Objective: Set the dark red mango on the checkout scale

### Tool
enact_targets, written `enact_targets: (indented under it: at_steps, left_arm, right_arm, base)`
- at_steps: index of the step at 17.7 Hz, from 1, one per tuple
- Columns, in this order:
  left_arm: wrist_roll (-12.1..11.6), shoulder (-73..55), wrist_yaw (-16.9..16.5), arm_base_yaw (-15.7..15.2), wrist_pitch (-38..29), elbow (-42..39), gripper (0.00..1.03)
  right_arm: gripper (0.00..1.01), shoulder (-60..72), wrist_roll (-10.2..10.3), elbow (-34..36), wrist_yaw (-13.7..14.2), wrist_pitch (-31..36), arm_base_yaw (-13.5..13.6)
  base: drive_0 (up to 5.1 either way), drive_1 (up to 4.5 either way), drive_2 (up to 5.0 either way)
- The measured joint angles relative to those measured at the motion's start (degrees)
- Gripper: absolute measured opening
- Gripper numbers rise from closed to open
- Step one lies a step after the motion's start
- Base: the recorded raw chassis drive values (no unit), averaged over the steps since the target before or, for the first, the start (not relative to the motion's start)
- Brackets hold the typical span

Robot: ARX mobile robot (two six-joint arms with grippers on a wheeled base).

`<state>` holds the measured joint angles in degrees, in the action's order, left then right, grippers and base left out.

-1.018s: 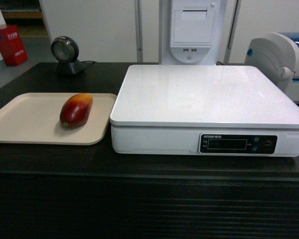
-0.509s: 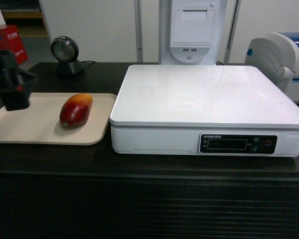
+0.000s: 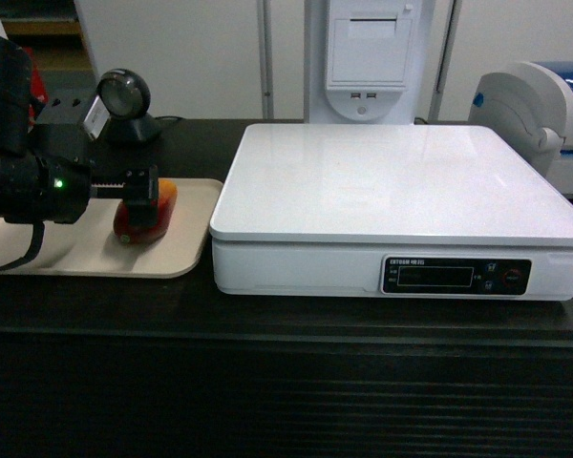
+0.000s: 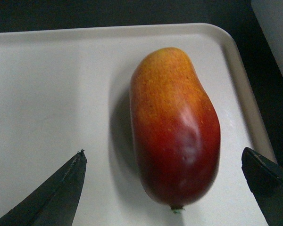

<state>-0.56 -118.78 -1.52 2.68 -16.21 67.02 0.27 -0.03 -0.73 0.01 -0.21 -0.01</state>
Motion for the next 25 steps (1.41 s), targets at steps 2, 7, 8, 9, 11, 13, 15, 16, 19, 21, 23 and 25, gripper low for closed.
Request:
enact_targets:
  at_steps: [2, 7, 8, 9, 11, 13, 15, 16, 19, 21, 23, 25]
  left_arm:
    - [0.04, -1.57, -0.66, -0.28, 2.69, 4.59, 0.98]
    - [0.0, -5.53, -2.34, 0.11, 7.21, 12.83, 0.98]
    - [-0.52, -7.06, -1.84, 0.2, 8.7, 14.58, 0.98]
    - [-1.01, -8.48, -1.38, 0.22, 9.57, 16.04, 0.98]
    - [-1.7, -10.82, -0.57, 0.28, 10.69, 18.27, 0.98]
    - [-1.9, -12.81, -0.72, 0.28, 12.07, 20.98, 0.98]
    - [-1.81, -14.34, -1.73, 0.09, 14.71, 23.82, 0.98]
    - [-1.88, -15.17, -1.7, -0.11, 15.85, 25.09, 0.98]
    - [-2.16, -17.49, -2.21, -0.44, 21.73, 28.92, 0.98]
    - [-3.08, -18.01, -3.19, -0.44, 24.92, 29.79, 0.98]
    - [-4.57, -18.12, -3.45, -0.42, 26.08, 30.18, 0.85]
    - [-5.55, -18.1, -3.43, -0.24, 25.99, 30.25, 0.66]
  right_arm:
    - [0.98, 0.0, 0.0, 0.0, 0.0, 0.0, 0.0]
    - [0.98, 0.0, 0.0, 0.0, 0.0, 0.0, 0.0]
    - [0.98, 0.0, 0.0, 0.0, 0.0, 0.0, 0.0]
    - [0.98, 0.0, 0.0, 0.0, 0.0, 0.0, 0.0]
    - [0.98, 0.0, 0.0, 0.0, 0.0, 0.0, 0.0]
    - [0.98, 0.0, 0.0, 0.0, 0.0, 0.0, 0.0]
    - [0.98, 0.0, 0.0, 0.0, 0.0, 0.0, 0.0]
    - [0.98, 0.0, 0.0, 0.0, 0.0, 0.0, 0.0]
    - [0.98, 0.0, 0.0, 0.0, 0.0, 0.0, 0.0]
    - [0.98, 0.0, 0.0, 0.0, 0.0, 0.0, 0.0]
    - [0.98, 0.0, 0.0, 0.0, 0.0, 0.0, 0.0]
    - [0.98, 0.0, 0.0, 0.0, 0.0, 0.0, 0.0]
  base:
    - [0.0, 0.0, 0.0]
    - [0.0, 0.0, 0.0]
    - [0.0, 0.0, 0.0]
    - [0.0, 0.0, 0.0]
    - [0.0, 0.0, 0.0]
    - [0.0, 0.0, 0.0]
    - [0.0, 0.0, 0.0]
    - [0.0, 0.0, 0.0]
    - [0.0, 0.0, 0.0]
    - [0.0, 0.0, 0.0]
    - [0.0, 0.0, 0.0]
    - [0.0, 0.0, 0.0]
